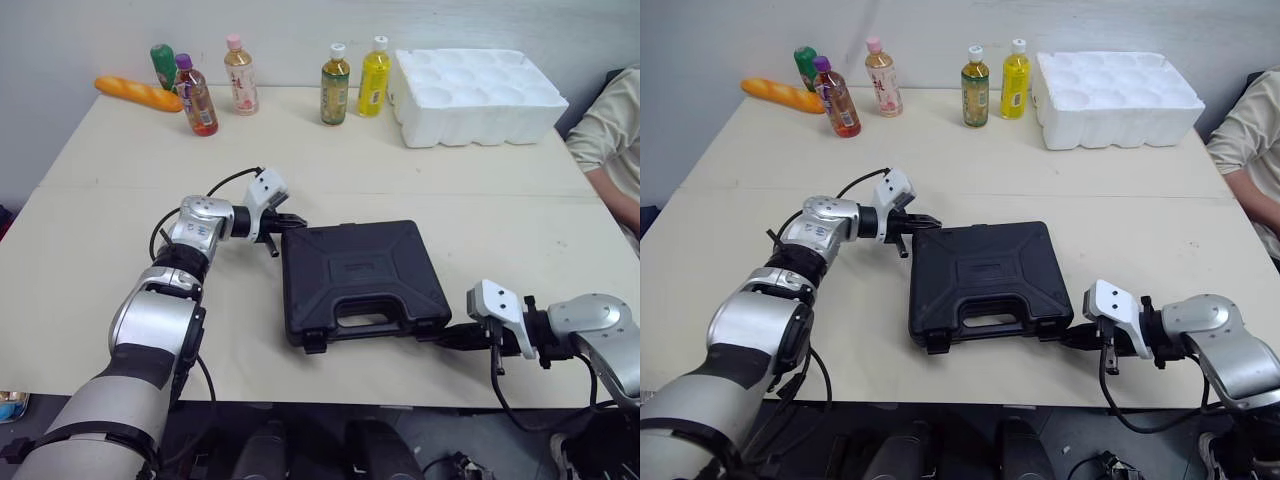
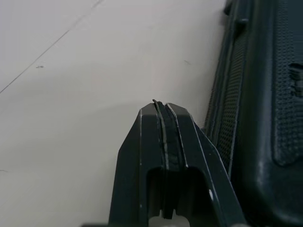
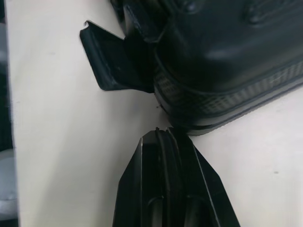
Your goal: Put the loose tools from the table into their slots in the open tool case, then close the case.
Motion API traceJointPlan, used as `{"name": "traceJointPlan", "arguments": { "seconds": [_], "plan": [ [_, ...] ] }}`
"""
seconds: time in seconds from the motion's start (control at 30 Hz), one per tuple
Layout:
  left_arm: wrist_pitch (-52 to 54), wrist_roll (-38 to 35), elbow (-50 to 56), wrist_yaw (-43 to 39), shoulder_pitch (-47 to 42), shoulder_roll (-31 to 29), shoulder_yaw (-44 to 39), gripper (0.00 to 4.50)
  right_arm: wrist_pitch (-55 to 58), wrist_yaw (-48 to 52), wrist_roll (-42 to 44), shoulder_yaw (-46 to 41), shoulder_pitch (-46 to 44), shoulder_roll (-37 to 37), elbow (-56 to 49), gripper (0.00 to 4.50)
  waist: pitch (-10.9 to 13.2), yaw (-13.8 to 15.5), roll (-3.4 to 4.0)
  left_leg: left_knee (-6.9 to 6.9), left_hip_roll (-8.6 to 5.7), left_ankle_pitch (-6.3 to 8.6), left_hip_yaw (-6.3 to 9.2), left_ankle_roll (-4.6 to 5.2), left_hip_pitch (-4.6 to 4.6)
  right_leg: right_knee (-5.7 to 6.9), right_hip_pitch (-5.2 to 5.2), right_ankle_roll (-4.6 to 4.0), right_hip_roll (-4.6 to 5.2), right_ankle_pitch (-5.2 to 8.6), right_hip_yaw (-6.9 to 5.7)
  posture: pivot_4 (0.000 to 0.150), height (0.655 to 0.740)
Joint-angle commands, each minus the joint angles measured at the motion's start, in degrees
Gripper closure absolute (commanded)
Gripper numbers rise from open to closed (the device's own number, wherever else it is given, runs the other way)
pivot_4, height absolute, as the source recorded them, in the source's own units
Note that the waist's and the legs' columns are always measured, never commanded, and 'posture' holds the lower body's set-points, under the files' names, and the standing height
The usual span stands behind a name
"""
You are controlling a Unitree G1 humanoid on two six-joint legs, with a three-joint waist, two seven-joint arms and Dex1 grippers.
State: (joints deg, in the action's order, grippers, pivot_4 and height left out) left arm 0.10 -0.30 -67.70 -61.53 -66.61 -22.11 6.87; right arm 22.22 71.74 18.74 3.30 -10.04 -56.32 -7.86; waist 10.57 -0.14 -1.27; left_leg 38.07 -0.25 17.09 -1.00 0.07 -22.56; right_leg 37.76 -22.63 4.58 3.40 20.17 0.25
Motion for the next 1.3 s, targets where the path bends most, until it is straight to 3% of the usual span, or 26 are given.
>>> {"name": "traceJointPlan", "arguments": {
  "seconds": [0.03, 0.27, 0.57, 0.73, 0.9, 1.07, 1.3],
  "plan": [
    [-1.05, -0.14, 5.56, -9.48, 3.42, -1.18, 1.19, 4.45, -3.07, 0.19, -0.93, -1.17, -2.83, 0.08, 1.07, 4.50, 0.00, 0.01, 0.00, 0.00, 0.00, 0.00, -0.01, 0.00, 0.00, 0.00, 0.00, 0.00, 0.00, 0.00, 0.01, 0.150, 0.7400],
    [4.10, -2.84, 21.65, -17.86, 12.42, -4.96, 1.57, 4.45, -4.56, -1.15, -2.29, -1.83, -6.31, 0.88, 4.52, 4.50, 0.00, -0.09, 0.00, 0.02, 0.02, 0.01, -0.03, 0.01, 0.00, 0.00, 0.00, 0.00, 0.01, 0.00, 0.05, 0.150, 0.7400],
    [18.35, -7.64, 50.17, -18.83, 26.80, -10.51, 0.66, 4.45, -1.68, -4.92, -2.72, -2.46, -7.96, 3.25, 4.80, 4.50, 0.00, -0.05, 0.01, 0.03, 0.03, 0.02, 0.01, 0.04, 0.00, 0.04, 0.01, -0.01, 0.05, 0.00, 0.08, 0.150, 0.7400],
    [20.44, -7.58, 53.60, -15.27, 28.78, -12.71, -0.62, 4.45, -1.64, -5.29, -3.52, -4.23, -5.45, 0.86, 5.01, 4.50, 0.00, 0.14, 0.01, 0.04, 0.02, 0.06, 0.03, 0.10, -0.01, 0.02, 0.04, -0.01, 0.07, 0.00, 0.06, 0.150, 0.7400],
    [25.62, -12.82, 56.94, -17.23, 25.88, -16.10, -3.22, 4.45, -1.02, -7.47, -2.70, -9.65, -0.20, -0.97, 2.60, 4.50, 0.00, 0.10, 0.01, 0.02, 0.02, 0.07, 0.05, 0.13, -0.03, 0.00, 0.05, -0.01, 0.07, 0.00, 0.05, 0.150, 0.7400],
    [26.81, -16.33, 55.82, -11.87, 15.63, -6.66, -2.44, 4.45, 2.81, -10.96, 0.11, -16.04, 5.39, 0.50, -2.37, 4.50, 0.00, 0.94, 0.01, 0.15, 0.01, 0.07, 0.13, 0.15, -0.03, 0.01, 0.16, 0.00, 0.07, 0.00, -0.01, 0.150, 0.7400],
    [20.22, -11.85, 43.29, -8.87, 5.32, 8.63, 6.06, 4.45, 7.13, -15.51, 1.97, -16.70, 7.59, 2.88, -9.50, 4.50, 0.00, 1.23, 0.00, 0.16, -0.04, 0.10, 0.01, 0.20, -0.03, -0.01, 0.10, 0.04, 0.02, -0.02, 0.09, 0.150, 0.7400]
  ]
}}
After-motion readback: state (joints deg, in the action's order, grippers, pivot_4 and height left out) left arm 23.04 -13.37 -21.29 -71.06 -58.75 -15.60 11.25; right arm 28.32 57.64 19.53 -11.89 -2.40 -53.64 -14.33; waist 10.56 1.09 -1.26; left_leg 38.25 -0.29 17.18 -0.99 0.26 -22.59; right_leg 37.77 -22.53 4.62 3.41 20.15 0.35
